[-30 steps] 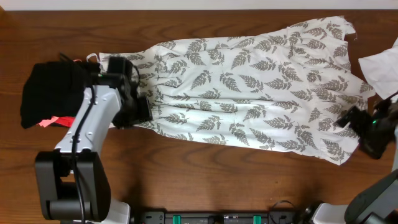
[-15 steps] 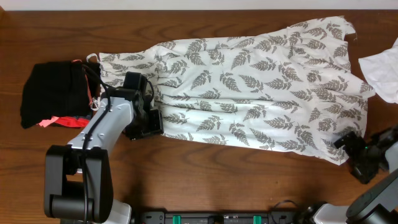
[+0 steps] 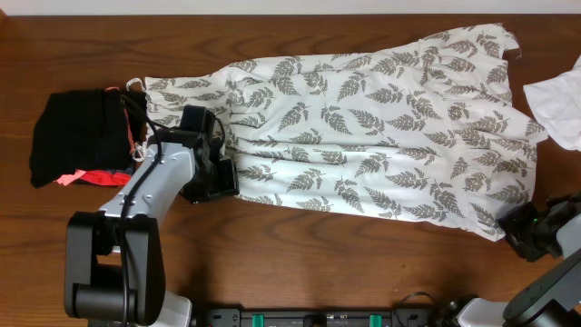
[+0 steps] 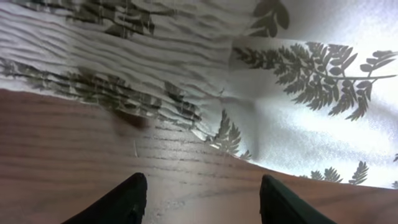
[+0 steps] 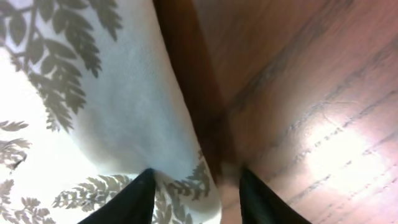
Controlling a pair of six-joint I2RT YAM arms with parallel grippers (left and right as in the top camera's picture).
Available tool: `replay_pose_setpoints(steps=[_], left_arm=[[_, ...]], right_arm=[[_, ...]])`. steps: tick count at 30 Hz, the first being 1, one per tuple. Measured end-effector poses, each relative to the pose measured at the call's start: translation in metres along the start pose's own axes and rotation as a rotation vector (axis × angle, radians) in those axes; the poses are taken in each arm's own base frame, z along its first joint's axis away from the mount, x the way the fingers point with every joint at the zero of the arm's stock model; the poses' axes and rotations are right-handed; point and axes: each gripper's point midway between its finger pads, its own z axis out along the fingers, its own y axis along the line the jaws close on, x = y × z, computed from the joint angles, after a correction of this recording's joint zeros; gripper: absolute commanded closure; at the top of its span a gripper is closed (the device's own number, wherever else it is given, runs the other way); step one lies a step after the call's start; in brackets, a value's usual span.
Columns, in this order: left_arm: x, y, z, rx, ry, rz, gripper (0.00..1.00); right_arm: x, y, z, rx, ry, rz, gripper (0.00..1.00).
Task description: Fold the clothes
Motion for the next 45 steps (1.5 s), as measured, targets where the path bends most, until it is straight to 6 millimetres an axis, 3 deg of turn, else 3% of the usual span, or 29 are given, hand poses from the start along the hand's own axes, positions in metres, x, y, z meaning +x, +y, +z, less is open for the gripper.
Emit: replay_pose_setpoints(steps=[2, 5, 6, 8, 9, 13, 21, 25, 31, 38, 45], left_arm=[[-0.001, 0.0, 0.0, 0.001, -0.003, 0.001, 0.41], [-0.001, 0.0, 0.0, 0.001, -0.004, 0.001, 0.41], [-0.001, 0.0, 0.0, 0.001, -0.003, 0.001, 0.41], [-0.001, 0.0, 0.0, 0.001, -0.003, 0.001, 0.41], [-0.001, 0.0, 0.0, 0.001, -0.003, 0.001, 0.41], [-0.001, 0.0, 0.0, 0.001, -0.003, 0.001, 0.41], [-0.015, -0.004, -0.001, 0.017, -0.063, 0.012, 0.41], [-0.027, -0.008, -0.002, 0.03, -0.108, 0.021, 0.41], [-0.027, -0.008, -0.002, 0.031, -0.112, 0.021, 0.41], [-0.026, -0.007, -0.002, 0.029, -0.106, 0.02, 0.41], [-0.016, -0.005, -0.001, 0.018, -0.065, 0.013, 0.41]], right_arm=[[0.001, 0.003, 0.0, -0.016, 0.002, -0.001, 0.44], [0.002, 0.007, -0.001, -0.031, 0.006, -0.031, 0.45], [0.002, 0.007, -0.001, -0.031, 0.007, -0.04, 0.5], [0.004, 0.008, 0.0, -0.028, 0.01, -0.066, 0.75], [0.006, 0.01, 0.002, -0.029, 0.015, -0.078, 0.82], [0.014, 0.014, 0.005, -0.03, 0.035, -0.117, 0.99], [0.034, 0.014, -0.004, -0.01, 0.111, -0.122, 0.99], [0.013, 0.026, -0.029, -0.033, 0.026, -0.127, 0.99], [-0.025, 0.048, -0.066, -0.072, -0.099, -0.137, 0.99], [-0.039, 0.062, -0.072, -0.096, -0.159, -0.149, 0.99], [-0.038, 0.082, -0.069, -0.084, -0.189, -0.196, 0.97]])
